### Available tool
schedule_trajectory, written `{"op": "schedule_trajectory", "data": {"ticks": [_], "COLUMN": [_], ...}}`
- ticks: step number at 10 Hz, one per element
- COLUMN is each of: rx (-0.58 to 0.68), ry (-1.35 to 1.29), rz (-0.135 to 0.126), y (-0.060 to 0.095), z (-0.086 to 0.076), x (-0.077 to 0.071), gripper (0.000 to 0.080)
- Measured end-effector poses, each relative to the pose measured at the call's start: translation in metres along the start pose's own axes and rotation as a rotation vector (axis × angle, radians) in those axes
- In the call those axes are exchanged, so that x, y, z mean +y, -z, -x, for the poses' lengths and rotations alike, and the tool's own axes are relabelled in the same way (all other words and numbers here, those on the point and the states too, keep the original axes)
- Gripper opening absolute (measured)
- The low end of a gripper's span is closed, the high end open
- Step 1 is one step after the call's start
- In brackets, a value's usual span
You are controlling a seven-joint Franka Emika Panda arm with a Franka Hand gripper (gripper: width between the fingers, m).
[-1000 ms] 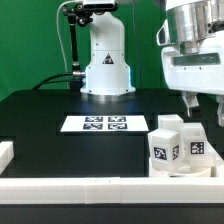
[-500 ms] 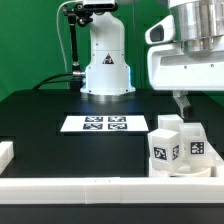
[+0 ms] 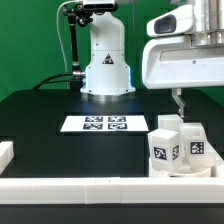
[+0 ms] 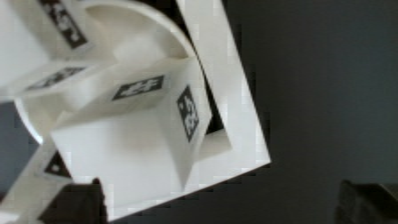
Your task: Assemble stool
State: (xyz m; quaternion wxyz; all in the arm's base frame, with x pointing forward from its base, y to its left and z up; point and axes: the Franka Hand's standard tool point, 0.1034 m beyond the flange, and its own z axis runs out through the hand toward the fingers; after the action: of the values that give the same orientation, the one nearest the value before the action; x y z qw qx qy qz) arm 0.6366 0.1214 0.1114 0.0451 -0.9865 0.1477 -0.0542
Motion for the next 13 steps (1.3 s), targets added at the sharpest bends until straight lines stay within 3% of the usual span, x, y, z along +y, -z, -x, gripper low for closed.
{"op": "schedule_trajectory", "data": {"ticks": [4, 9, 13], "rx": [-0.011, -0.028, -0.021], "ry": [0.321, 0.829, 1.076], "rz": [0.004, 0.034, 0.057], "y": [-0.001, -0.004, -0.003], "z": [0.001, 0.002, -0.004], "x": [0.004, 0.005, 0.013], "gripper": [0.0648, 0.0648, 0.0648]}}
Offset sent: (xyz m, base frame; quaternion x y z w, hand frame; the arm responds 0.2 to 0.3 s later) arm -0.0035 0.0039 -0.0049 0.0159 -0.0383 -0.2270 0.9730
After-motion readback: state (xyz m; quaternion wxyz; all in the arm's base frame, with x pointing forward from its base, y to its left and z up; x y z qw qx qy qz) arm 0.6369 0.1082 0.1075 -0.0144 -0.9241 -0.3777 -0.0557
